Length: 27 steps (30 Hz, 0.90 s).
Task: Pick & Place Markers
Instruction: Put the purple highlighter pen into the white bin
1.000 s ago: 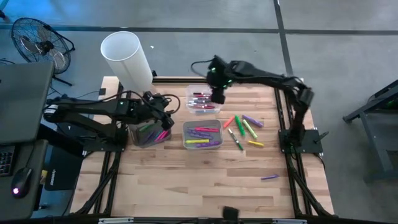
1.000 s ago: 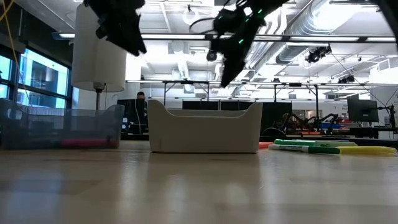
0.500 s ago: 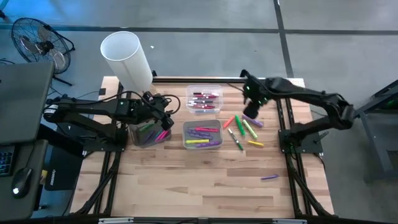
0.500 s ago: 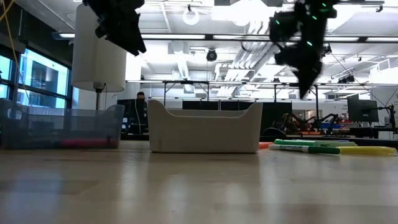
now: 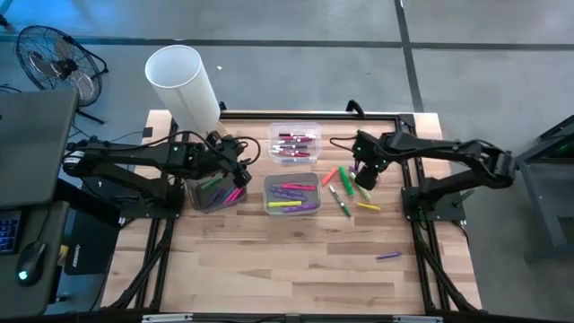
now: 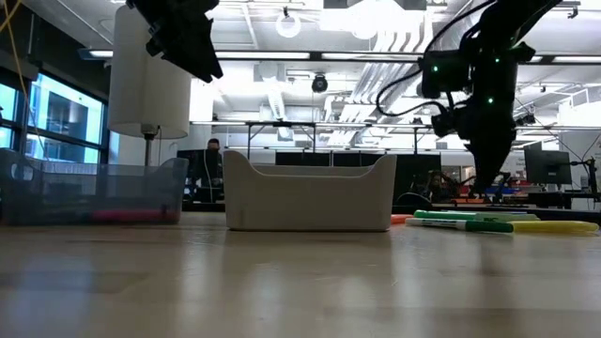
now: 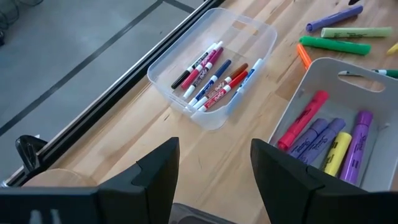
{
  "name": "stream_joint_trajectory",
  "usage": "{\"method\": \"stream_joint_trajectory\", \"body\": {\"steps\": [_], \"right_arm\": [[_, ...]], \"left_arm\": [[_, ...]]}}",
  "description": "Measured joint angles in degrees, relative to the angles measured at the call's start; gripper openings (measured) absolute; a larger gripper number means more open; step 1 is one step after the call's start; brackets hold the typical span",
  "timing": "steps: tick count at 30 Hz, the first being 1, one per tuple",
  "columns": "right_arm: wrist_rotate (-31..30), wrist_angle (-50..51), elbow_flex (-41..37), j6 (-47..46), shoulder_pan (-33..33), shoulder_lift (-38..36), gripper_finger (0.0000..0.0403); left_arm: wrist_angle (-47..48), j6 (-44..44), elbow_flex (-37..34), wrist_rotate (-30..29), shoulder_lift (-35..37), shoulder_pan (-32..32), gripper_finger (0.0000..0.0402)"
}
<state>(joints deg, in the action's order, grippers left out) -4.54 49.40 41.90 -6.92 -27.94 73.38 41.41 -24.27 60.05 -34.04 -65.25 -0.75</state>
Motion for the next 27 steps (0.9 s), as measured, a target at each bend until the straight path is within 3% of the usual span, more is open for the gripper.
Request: {"method": "stream_joint_trajectory", "body": {"steps": [18,25,27], "right_arm": [[0.6,-2.1,0.3,0.7,0.1,16.4,0.0118],[1.6,-2.9,0.3,0.4,-0.2,18.1,0.0057],[1.4,-2.8,0.2,0.0,-0.2,17.4,0.0055]], "left_arm": [[-0.2,0.0,0.0,0.5,0.0,0.0,0.0194],[0.3,0.0,0.0,0.4,0.0,0.0,0.0194],[0.4,0.0,0.0,0.2,0.0,0.1,0.0194]]}}
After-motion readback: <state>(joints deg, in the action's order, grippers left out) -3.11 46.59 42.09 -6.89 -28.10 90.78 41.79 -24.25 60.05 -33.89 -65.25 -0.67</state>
